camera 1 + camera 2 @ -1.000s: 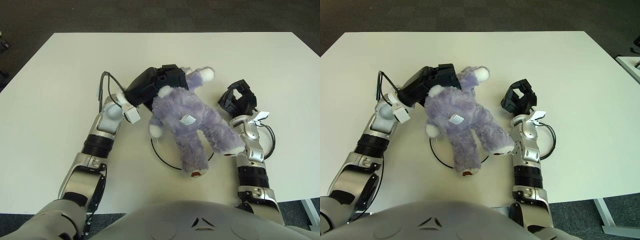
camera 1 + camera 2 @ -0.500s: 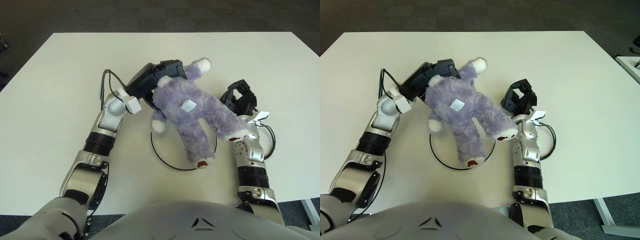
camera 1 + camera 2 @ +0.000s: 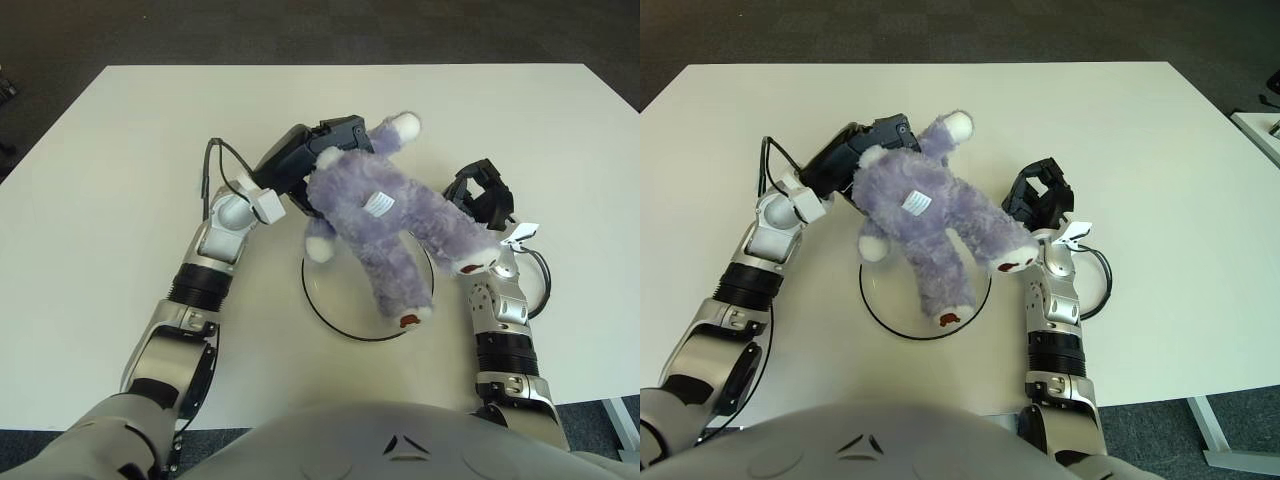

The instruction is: Put the doll into the plate.

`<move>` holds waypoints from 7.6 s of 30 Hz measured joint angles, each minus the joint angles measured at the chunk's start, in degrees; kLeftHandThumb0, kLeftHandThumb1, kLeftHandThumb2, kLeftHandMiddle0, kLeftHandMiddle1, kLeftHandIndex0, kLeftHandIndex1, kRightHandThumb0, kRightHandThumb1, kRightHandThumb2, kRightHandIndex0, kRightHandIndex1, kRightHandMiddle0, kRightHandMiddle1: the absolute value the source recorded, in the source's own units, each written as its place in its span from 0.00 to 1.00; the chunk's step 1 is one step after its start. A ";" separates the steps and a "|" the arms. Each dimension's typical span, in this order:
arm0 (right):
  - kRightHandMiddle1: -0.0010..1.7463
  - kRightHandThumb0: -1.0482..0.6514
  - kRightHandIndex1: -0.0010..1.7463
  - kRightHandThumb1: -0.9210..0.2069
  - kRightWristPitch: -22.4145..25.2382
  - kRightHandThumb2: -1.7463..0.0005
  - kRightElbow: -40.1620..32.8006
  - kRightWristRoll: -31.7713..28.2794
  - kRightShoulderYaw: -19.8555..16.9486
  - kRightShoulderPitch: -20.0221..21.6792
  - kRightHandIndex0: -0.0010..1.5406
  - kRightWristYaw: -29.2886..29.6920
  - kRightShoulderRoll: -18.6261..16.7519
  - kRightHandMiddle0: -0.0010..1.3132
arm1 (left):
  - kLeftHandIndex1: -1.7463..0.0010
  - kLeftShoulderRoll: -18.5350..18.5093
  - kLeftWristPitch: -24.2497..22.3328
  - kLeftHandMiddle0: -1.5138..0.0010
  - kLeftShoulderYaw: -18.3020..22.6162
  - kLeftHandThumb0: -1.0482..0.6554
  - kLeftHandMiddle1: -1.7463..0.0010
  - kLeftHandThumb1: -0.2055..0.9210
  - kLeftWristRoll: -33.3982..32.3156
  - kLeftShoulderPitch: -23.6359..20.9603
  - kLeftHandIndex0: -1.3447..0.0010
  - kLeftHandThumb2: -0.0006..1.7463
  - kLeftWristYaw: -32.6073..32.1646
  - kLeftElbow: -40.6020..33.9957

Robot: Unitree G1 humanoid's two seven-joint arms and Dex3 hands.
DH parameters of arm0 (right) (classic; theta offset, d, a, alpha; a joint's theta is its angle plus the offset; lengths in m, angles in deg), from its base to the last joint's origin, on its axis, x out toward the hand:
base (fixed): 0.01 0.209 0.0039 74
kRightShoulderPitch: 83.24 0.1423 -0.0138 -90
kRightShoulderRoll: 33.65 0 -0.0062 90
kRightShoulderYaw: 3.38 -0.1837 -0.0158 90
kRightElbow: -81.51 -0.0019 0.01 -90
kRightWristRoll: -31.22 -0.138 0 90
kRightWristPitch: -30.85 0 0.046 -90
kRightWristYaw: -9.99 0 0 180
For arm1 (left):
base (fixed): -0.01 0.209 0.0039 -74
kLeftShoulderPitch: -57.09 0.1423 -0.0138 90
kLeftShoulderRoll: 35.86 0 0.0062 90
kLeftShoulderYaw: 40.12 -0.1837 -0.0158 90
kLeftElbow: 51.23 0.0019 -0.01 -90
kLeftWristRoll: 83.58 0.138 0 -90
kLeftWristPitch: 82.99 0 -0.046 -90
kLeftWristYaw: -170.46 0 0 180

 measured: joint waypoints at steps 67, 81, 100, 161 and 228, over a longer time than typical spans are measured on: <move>1.00 0.33 1.00 0.54 5.20 0.24 -3.22 -0.13 0.06 -0.72 0.63 1.23 -1.03 0.47 | 0.17 -9.71 0.23 0.95 -3.37 0.40 0.00 0.75 7.74 -1.07 0.57 0.39 3.25 -7.73; 1.00 0.33 1.00 0.54 5.87 0.24 -3.45 -0.14 -0.03 -0.72 0.64 0.92 -1.22 0.47 | 0.19 -9.60 0.54 1.00 -2.76 0.39 0.00 0.87 7.32 0.32 0.59 0.26 2.08 -9.48; 1.00 0.33 1.00 0.54 5.88 0.24 -3.40 -0.13 -0.14 -0.71 0.62 0.25 -1.28 0.47 | 0.29 -9.01 2.55 1.00 -2.89 0.25 0.18 0.56 2.58 0.34 0.94 0.48 2.11 -8.56; 1.00 0.33 1.00 0.52 4.92 0.26 -2.91 0.02 0.08 -0.73 0.62 -0.22 -1.49 0.46 | 0.73 -9.28 -5.72 0.91 -3.67 0.14 0.94 0.83 -9.16 -0.16 1.00 0.29 15.77 -7.84; 1.00 0.34 1.00 0.51 1.74 0.27 1.41 0.14 -0.41 0.76 0.60 -3.91 -0.11 0.45 | 0.31 -2.53 -11.92 0.85 10.44 0.30 0.68 0.96 -6.55 -10.83 1.00 0.37 -8.74 19.10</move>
